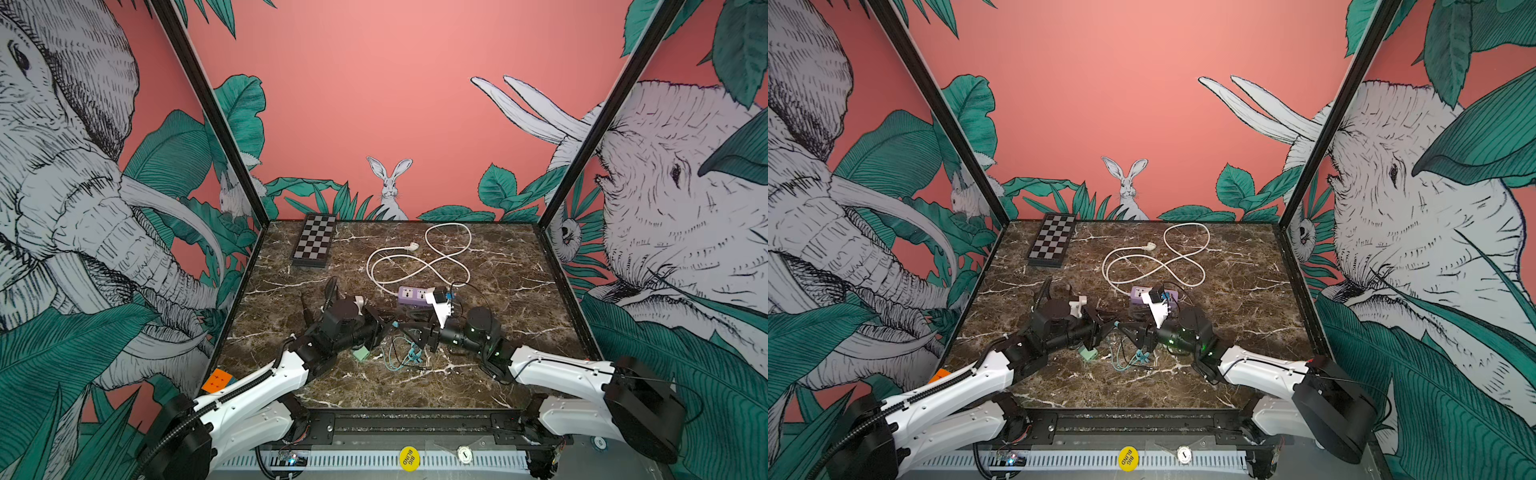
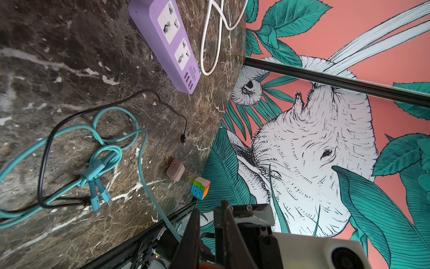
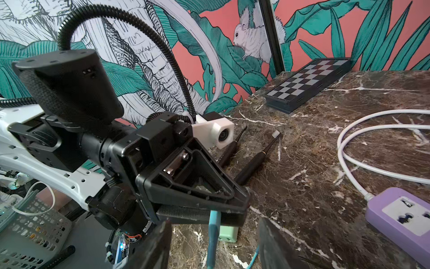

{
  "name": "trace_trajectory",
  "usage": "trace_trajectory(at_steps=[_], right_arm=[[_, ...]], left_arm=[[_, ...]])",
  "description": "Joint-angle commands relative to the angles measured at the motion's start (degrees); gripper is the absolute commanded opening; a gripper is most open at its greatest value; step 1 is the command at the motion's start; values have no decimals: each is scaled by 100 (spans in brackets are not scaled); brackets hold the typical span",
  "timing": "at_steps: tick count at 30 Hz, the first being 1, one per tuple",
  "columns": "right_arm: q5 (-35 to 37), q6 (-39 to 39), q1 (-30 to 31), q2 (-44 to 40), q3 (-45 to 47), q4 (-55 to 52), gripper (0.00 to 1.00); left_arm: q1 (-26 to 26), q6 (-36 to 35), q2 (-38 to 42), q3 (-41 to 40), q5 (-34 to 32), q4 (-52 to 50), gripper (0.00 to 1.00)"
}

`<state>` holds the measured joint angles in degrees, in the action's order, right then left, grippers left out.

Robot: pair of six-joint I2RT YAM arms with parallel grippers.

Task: Charge the electric toothbrush
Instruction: Adjust the charging cable.

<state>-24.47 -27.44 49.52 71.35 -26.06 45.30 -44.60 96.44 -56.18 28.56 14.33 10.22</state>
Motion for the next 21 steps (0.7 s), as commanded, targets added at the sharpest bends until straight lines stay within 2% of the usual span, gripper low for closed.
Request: trace_trajectory(at_steps=[1,9,21], right_arm=[[-123,1,24,129,-114,353,54],[-271,-186,32,572,-245,660,38],[-397,-288,124,887,-353,742,32]], left_arm=[[-23,83,81,-113,-53,191,0],[-23,142,41,-184,-70,327,0],[-23,209,136,-326,-163,376,0]])
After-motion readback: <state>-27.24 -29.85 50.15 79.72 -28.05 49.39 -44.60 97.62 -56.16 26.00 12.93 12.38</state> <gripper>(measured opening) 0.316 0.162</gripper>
